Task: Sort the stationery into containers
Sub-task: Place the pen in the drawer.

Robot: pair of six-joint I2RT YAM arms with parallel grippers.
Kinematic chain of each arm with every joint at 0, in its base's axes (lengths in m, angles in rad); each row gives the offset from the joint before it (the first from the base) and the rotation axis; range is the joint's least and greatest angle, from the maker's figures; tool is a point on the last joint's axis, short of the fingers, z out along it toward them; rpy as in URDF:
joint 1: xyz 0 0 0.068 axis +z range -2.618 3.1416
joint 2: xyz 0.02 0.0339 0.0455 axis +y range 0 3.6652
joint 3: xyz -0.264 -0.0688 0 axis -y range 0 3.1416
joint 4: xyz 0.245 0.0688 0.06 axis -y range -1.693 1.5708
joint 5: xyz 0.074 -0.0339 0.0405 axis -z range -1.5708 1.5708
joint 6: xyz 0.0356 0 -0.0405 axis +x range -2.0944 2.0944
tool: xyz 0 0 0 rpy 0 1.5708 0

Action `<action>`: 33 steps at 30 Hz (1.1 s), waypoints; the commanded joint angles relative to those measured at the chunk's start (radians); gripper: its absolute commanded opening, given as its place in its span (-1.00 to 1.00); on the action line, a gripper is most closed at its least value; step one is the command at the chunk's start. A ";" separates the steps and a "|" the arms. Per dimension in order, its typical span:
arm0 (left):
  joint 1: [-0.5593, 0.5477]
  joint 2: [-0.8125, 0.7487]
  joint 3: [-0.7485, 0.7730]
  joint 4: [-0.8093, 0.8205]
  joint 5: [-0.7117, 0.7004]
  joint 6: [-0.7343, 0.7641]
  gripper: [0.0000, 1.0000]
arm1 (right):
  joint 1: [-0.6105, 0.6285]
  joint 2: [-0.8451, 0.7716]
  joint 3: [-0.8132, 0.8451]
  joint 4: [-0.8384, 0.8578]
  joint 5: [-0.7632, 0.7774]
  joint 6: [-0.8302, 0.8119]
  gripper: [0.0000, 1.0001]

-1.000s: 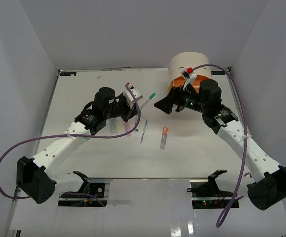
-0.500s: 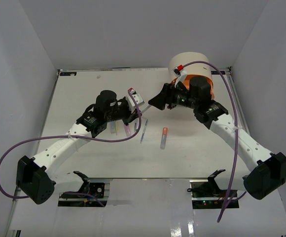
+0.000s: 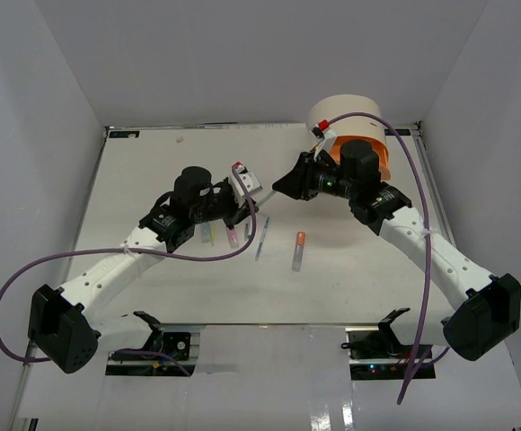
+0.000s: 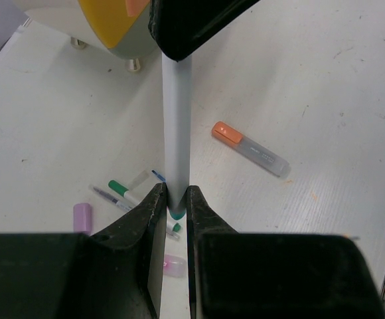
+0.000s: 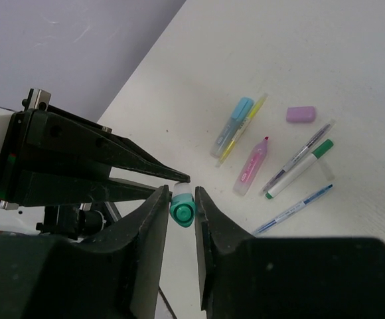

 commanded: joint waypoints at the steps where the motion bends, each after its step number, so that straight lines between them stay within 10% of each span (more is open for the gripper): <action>1: -0.005 -0.046 -0.017 0.023 0.017 -0.003 -1.00 | 0.007 0.006 0.032 0.037 0.001 0.000 -0.45; 9: -0.005 -0.062 -0.045 0.042 -0.004 -0.013 -0.78 | 0.009 -0.003 0.016 0.044 0.035 -0.006 -0.85; 16: -0.005 -0.095 -0.072 0.098 -0.136 -0.106 0.91 | -0.022 -0.050 0.014 0.046 0.121 -0.038 -0.85; 33: 0.089 0.008 -0.010 0.087 -0.509 -0.392 0.96 | -0.533 -0.080 0.051 0.011 0.034 -0.001 -0.85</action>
